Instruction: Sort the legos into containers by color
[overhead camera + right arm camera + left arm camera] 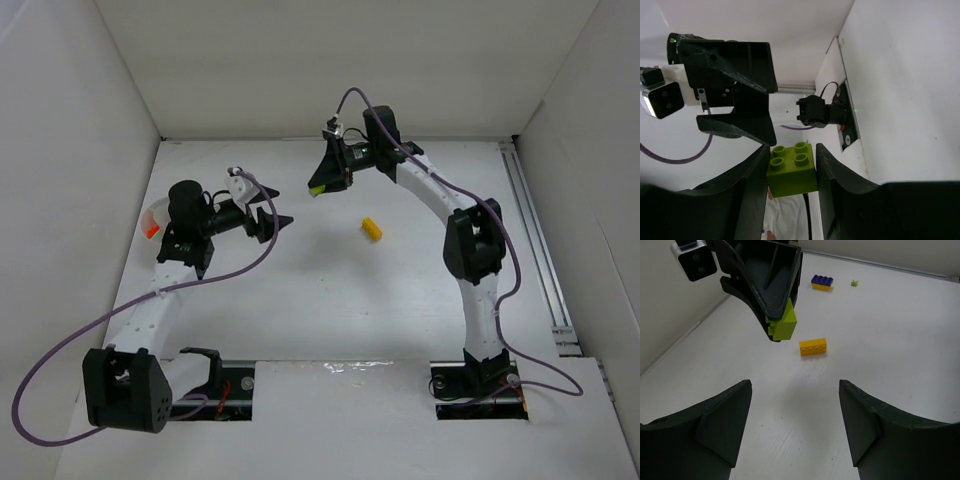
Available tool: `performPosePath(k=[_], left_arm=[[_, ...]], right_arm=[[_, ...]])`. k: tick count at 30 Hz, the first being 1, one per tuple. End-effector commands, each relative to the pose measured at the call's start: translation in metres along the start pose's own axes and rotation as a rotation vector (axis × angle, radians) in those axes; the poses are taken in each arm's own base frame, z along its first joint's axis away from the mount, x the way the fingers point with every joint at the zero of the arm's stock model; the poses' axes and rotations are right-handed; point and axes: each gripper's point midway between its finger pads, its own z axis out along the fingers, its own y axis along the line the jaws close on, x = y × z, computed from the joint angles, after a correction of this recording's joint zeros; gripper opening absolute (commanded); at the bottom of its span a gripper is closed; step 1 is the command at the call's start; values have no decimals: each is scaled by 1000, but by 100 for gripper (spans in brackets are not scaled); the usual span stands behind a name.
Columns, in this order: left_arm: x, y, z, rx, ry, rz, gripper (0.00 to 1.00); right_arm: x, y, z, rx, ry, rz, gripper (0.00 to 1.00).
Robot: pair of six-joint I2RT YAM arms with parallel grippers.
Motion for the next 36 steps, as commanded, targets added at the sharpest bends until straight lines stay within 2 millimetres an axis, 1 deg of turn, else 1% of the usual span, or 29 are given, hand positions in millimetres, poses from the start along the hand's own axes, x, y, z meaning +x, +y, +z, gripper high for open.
performPosePath(k=[1, 2, 4, 5, 6, 7, 8, 9, 10, 12, 13, 14, 15, 16, 18, 19, 21, 22, 25, 28, 33, 34, 36], left_arm=[[-26, -4, 11, 4, -99, 60, 66], [-23, -1, 12, -9, -93, 52, 64], [-26, -2, 16, -15, -102, 76, 61], [-28, 4, 17, -38, -110, 77, 60], [-24, 5, 17, -47, -104, 70, 59], [-24, 2, 19, -39, -105, 79, 56], [-24, 7, 20, -50, -102, 76, 55], [-24, 9, 22, -50, -101, 74, 53], [-24, 11, 22, -64, -100, 73, 52], [-21, 10, 28, -72, -93, 54, 49], [-25, 13, 27, -83, -99, 61, 49], [-22, 13, 31, -86, -93, 53, 49], [-24, 15, 32, -102, -98, 59, 49], [-24, 14, 32, -101, -99, 47, 49], [-27, 16, 32, -112, -110, 45, 52], [-27, 13, 34, -104, -119, 54, 52], [-29, 14, 34, -113, -126, 49, 53], [-25, 15, 34, -121, -120, 30, 53], [-30, 17, 33, -134, -140, 38, 53], [-28, 20, 33, -156, -142, 22, 53], [-33, 22, 32, -166, -159, 29, 49], [-26, 19, 36, -155, -148, 7, 49], [-28, 19, 36, -155, -154, 13, 48]], right_arm=[[-1, 35, 4, -89, 51, -53, 2], [-2, 36, 4, -91, 49, -54, 2], [3, 41, 13, -100, 67, -37, 2], [0, 41, 13, -97, 56, -48, 2], [-1, 41, 14, -92, 49, -33, 2], [0, 43, 19, -91, 49, -27, 2], [0, 41, 19, -91, 49, -18, 2], [-1, 45, 19, -86, 36, -26, 2], [0, 43, 24, -83, 32, -21, 2], [-3, 43, 24, -78, 18, -20, 2], [0, 46, 28, -77, 19, -22, 2], [0, 47, 28, -76, 20, -10, 2], [-2, 46, 29, -72, 10, -10, 2], [2, 44, 33, -71, 21, -2, 2], [0, 44, 34, -68, 8, -10, 2], [-2, 43, 34, -64, 0, -10, 2], [-2, 44, 34, -64, 0, -1, 2], [-2, 44, 34, -64, 0, -1, 2], [0, 44, 38, -62, 1, -1, 2], [0, 44, 38, -62, 1, -1, 2], [0, 46, 38, -69, 8, -1, 2], [2, 51, 41, -76, 14, -19, 2], [3, 52, 41, -80, 22, -20, 2]])
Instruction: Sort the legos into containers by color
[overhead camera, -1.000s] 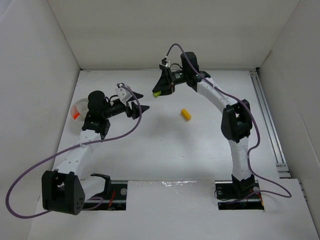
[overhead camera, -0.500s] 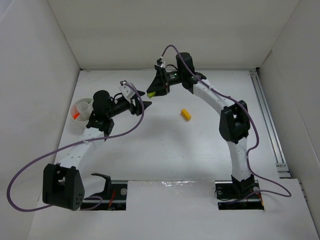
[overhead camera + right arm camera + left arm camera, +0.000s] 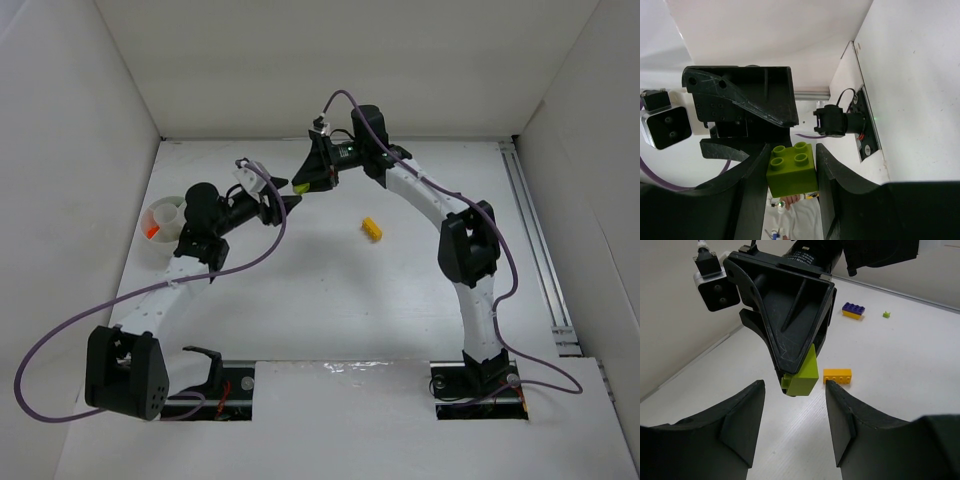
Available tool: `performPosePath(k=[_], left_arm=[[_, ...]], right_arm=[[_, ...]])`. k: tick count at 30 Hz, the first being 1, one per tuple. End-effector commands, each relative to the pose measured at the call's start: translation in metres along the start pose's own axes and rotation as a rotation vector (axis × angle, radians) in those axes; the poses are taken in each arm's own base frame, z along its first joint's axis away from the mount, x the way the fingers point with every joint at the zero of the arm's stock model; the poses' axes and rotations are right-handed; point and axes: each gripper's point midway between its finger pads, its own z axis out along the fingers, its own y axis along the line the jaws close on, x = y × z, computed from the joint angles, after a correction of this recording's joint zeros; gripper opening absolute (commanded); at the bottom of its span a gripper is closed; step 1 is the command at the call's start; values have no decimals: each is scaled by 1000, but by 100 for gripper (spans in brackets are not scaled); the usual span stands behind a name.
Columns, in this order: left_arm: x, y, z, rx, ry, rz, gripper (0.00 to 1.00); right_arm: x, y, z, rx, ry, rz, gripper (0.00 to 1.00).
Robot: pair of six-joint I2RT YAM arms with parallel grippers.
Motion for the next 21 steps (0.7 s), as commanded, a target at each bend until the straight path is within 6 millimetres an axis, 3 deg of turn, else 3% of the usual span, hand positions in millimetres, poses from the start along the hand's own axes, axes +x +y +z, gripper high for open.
performPosePath(k=[1, 7, 12, 19, 21], left_arm=[[-11, -3, 2, 9, -50, 20, 48], [-10, -13, 6, 47, -52, 20, 48], [-9, -10, 8, 38, -53, 11, 41], [-10, -3, 8, -1, -54, 10, 5], [-10, 0, 8, -22, -54, -2, 0]], right_arm=[[4, 20, 6, -35, 16, -72, 2], [3, 24, 6, -40, 14, -89, 2], [3, 24, 6, -40, 14, -89, 2], [3, 28, 5, -49, 20, -107, 5], [3, 28, 5, -49, 20, -107, 17]])
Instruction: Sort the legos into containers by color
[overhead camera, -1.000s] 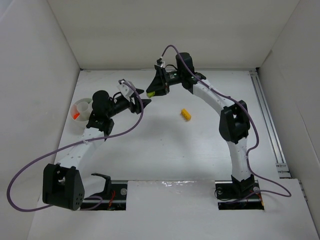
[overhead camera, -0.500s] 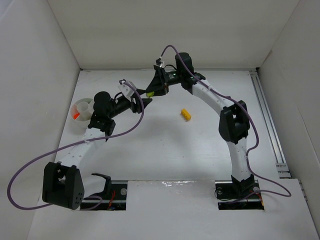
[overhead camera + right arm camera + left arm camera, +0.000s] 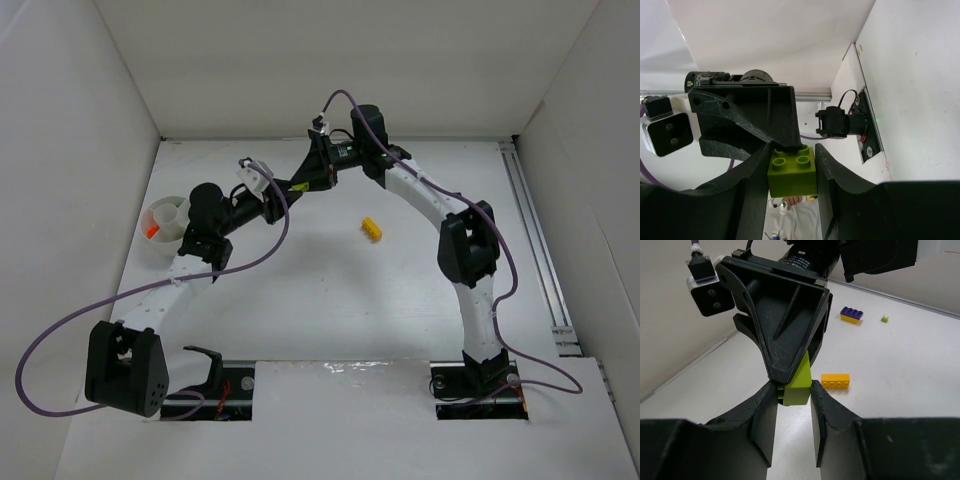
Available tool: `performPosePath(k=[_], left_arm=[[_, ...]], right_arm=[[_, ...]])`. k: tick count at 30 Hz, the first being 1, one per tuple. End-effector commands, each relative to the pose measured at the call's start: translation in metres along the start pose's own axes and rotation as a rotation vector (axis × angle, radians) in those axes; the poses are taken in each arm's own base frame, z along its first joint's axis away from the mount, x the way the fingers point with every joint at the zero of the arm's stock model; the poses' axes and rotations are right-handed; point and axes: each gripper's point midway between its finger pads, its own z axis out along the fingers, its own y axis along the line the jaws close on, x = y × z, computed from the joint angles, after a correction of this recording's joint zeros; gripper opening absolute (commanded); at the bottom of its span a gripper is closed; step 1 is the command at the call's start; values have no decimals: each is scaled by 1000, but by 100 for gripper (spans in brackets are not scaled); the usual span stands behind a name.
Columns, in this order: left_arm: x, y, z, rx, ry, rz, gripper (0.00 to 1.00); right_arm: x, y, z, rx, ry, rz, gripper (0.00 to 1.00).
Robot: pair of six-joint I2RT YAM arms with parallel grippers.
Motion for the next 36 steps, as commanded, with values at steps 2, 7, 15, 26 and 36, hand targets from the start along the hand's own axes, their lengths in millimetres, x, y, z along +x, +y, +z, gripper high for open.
performPosePath(k=[2, 7, 15, 26, 36], left_arm=[[-10, 4, -1, -39, -42, -1, 0], [-1, -3, -12, -50, 12, -30, 0], [17, 4, -76, -180, 248, 38, 0], [56, 42, -167, -300, 786, -74, 0], [77, 84, -263, -233, 1129, -16, 0]], right_arm=[[4, 25, 3, -43, 23, -112, 32], [-16, 23, -28, -25, -55, -172, 56], [-97, -50, -192, 434, -493, -285, 66], [-64, -88, -295, 1108, -585, -568, 78], [-49, -59, -337, 923, -625, -543, 95]])
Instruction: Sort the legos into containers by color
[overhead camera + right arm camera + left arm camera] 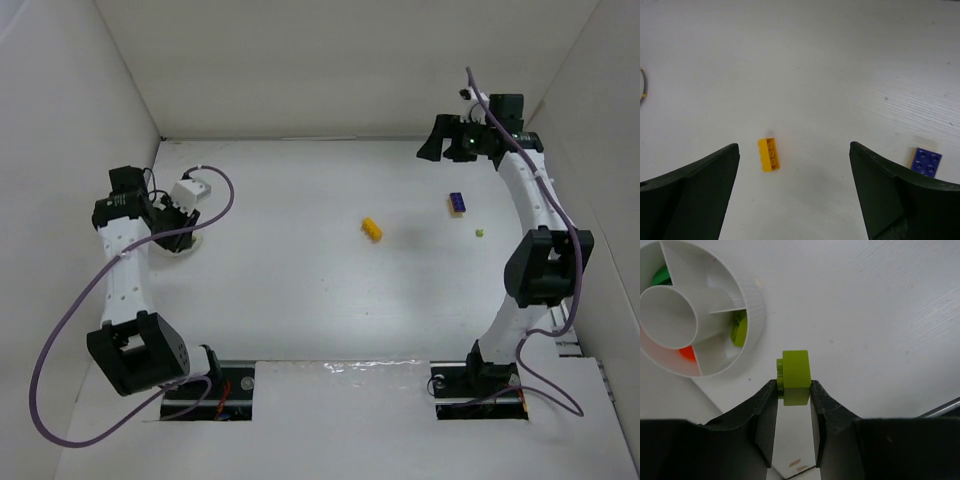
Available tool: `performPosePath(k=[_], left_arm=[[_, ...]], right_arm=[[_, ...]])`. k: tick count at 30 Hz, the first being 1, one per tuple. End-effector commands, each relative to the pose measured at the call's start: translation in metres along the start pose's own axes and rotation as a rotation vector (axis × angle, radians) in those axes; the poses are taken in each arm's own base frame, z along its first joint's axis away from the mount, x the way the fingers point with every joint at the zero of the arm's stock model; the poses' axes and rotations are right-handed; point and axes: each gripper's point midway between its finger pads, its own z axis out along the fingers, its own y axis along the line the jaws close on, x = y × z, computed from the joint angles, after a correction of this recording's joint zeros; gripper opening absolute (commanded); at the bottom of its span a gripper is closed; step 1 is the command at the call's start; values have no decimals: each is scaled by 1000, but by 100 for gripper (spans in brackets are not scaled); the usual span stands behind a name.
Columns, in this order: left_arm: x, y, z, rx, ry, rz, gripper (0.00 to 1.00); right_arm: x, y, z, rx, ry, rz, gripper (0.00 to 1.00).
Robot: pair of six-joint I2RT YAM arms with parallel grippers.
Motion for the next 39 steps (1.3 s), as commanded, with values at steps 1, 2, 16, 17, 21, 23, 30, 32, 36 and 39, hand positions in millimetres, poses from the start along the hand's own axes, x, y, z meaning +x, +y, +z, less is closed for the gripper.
performPosePath(k=[1, 2, 16, 17, 21, 23, 30, 32, 36, 39], left_arm=[[16, 12, -24, -2, 88, 135, 0], [23, 22, -22, -15, 108, 142, 0], [19, 89, -16, -199, 174, 352, 4], [17, 93, -14, -212, 168, 374, 4], [19, 102, -3, -211, 172, 428, 2], [13, 109, 0, -204, 165, 450, 2], [7, 112, 9, -125, 162, 455, 2], [8, 111, 13, -114, 157, 452, 2], [7, 111, 14, -101, 153, 458, 3], [7, 104, 18, -76, 149, 461, 3]], right_arm=[[-17, 4, -16, -72, -38, -9, 95], [-17, 4, -16, -72, -38, -9, 95], [-14, 12, -3, 10, -31, -79, 99], [-12, 12, -3, 10, -23, -75, 99], [-13, 14, 0, 12, -20, -79, 99], [-12, 17, 2, 14, -18, -84, 99], [-7, 15, 5, 15, -2, -75, 99], [-7, 15, 5, 15, -2, -75, 99], [-11, 14, 4, 23, -11, -79, 99], [-8, 12, 7, 24, -2, -75, 99]])
